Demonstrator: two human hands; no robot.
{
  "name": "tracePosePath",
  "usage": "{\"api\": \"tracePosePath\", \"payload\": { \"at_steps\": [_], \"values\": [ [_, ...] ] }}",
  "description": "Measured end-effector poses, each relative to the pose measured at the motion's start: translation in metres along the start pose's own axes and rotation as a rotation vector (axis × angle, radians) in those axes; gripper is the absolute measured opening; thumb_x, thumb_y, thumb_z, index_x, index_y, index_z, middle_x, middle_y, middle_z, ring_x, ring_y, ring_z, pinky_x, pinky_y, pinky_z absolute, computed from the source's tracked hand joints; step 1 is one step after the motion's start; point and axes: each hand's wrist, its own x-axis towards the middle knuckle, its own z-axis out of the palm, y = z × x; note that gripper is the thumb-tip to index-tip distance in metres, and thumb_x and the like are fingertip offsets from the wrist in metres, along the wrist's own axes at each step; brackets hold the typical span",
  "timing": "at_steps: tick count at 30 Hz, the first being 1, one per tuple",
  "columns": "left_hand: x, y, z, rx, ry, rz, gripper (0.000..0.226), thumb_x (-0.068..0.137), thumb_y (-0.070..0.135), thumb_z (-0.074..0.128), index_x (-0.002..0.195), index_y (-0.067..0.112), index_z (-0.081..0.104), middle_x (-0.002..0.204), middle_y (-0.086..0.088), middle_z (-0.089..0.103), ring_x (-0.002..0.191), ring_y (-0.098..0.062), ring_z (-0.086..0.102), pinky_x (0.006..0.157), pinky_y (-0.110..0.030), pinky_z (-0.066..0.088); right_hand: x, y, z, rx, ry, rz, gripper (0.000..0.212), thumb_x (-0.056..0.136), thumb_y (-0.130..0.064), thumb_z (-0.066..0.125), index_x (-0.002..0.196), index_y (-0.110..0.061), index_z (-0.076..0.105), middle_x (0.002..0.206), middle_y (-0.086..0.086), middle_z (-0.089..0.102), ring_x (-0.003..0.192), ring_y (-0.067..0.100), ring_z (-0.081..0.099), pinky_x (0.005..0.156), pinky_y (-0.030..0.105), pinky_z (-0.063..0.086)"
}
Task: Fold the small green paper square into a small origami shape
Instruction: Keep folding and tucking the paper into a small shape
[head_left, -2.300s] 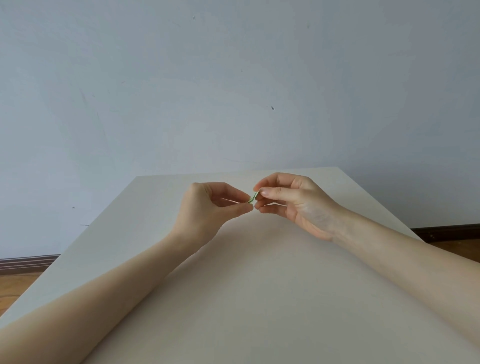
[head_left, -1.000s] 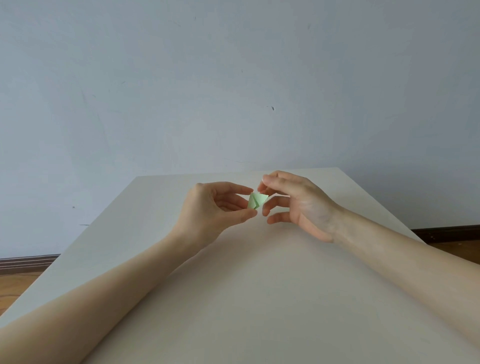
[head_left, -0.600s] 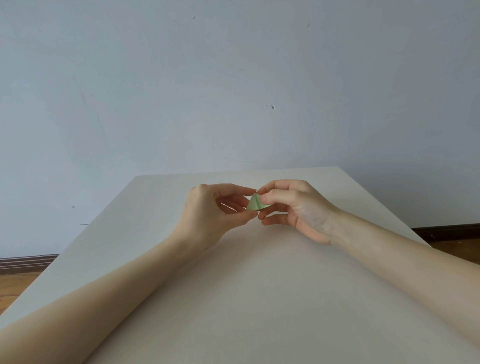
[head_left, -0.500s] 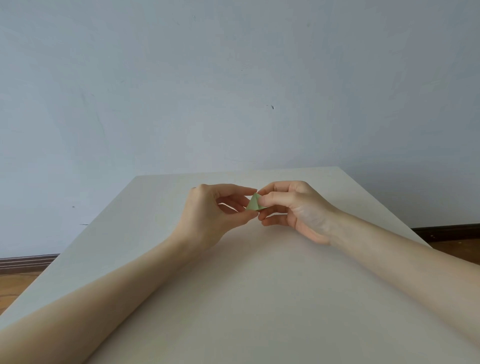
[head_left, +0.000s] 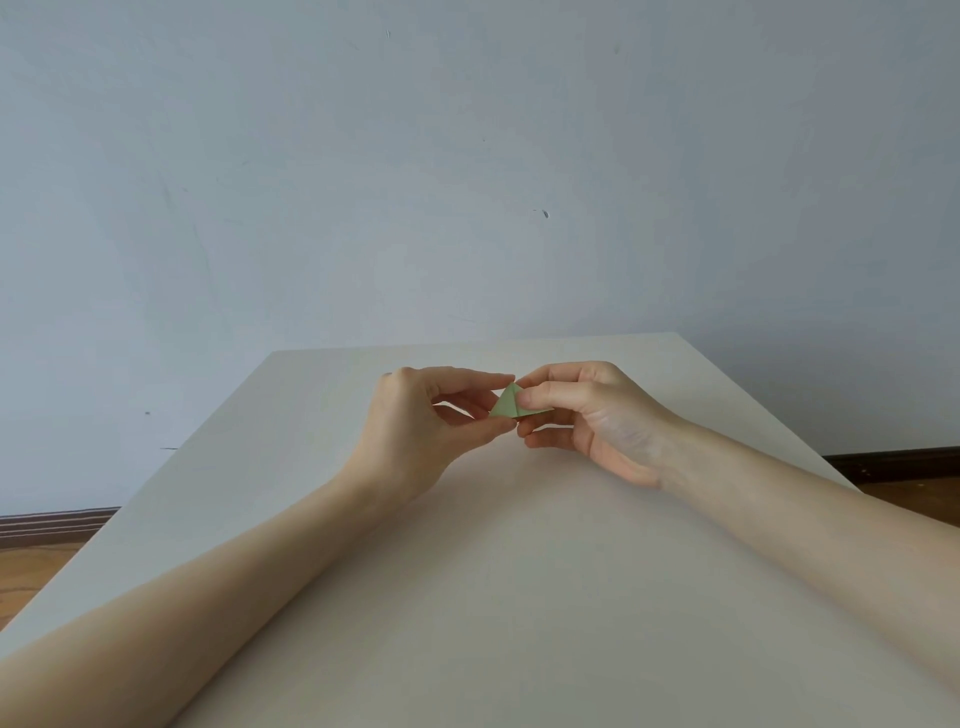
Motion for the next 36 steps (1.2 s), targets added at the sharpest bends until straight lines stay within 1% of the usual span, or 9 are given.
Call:
{"api": "tracePosePath", "payload": {
  "at_steps": [10, 17, 21, 26, 31, 36],
  "values": [
    [0.0, -0.0004, -0.0003, 0.006, 0.002, 0.023, 0.028, 0.071, 0.012, 0.079, 0.095, 0.024, 0.074, 0.074, 0.007, 0.07, 0.062, -0.001, 0.063, 0.063, -0.012, 0.05, -0.0007, -0.0001, -0.0001, -0.003, 0.003, -0.004, 0.008, 0.083, 0.001, 0.06, 0.08, -0.002, 0.066, 0.075, 0.011, 0.066, 0.058, 0.015, 0.061, 0.059, 0.024, 0.053],
    [0.0002, -0.0003, -0.0005, -0.009, 0.004, 0.055, 0.027, 0.071, 0.011, 0.079, 0.091, 0.028, 0.073, 0.071, 0.01, 0.069, 0.059, 0.0, 0.061, 0.061, -0.01, 0.048, 0.0, -0.0006, -0.0009, 0.007, 0.008, -0.012, 0.008, 0.084, 0.001, 0.059, 0.084, 0.001, 0.068, 0.075, 0.011, 0.067, 0.058, 0.015, 0.062, 0.058, 0.023, 0.053],
    [-0.0001, -0.0004, -0.001, -0.009, -0.007, 0.058, 0.027, 0.071, 0.011, 0.079, 0.094, 0.023, 0.074, 0.071, 0.01, 0.069, 0.059, 0.0, 0.062, 0.061, -0.01, 0.047, -0.0006, -0.0002, -0.001, -0.003, 0.006, -0.014, 0.007, 0.083, 0.001, 0.061, 0.083, 0.0, 0.068, 0.073, 0.01, 0.067, 0.058, 0.015, 0.062, 0.058, 0.023, 0.053],
    [0.0005, 0.0005, -0.0011, -0.019, -0.004, 0.073, 0.028, 0.071, 0.012, 0.079, 0.089, 0.032, 0.072, 0.072, 0.008, 0.07, 0.06, 0.0, 0.061, 0.062, -0.013, 0.05, -0.0007, -0.0002, -0.0016, -0.012, 0.001, -0.023, 0.006, 0.082, 0.003, 0.061, 0.084, 0.001, 0.067, 0.073, 0.01, 0.066, 0.058, 0.014, 0.062, 0.058, 0.022, 0.053],
    [-0.0003, -0.0001, -0.0018, 0.015, -0.013, 0.115, 0.033, 0.071, 0.011, 0.078, 0.089, 0.037, 0.069, 0.076, 0.007, 0.071, 0.064, -0.003, 0.063, 0.062, -0.011, 0.049, -0.0009, 0.0004, -0.0025, -0.026, -0.011, -0.004, 0.01, 0.08, 0.009, 0.061, 0.084, 0.0, 0.065, 0.073, 0.01, 0.064, 0.058, 0.013, 0.062, 0.059, 0.023, 0.054],
    [-0.0001, -0.0024, -0.0011, 0.064, -0.022, 0.167, 0.031, 0.072, 0.011, 0.077, 0.097, 0.027, 0.071, 0.078, 0.007, 0.07, 0.07, -0.005, 0.065, 0.064, -0.01, 0.05, -0.0012, 0.0012, -0.0033, -0.017, -0.019, 0.007, 0.01, 0.079, 0.006, 0.064, 0.079, -0.004, 0.065, 0.072, 0.007, 0.065, 0.058, 0.013, 0.062, 0.059, 0.023, 0.053]
  ]
}}
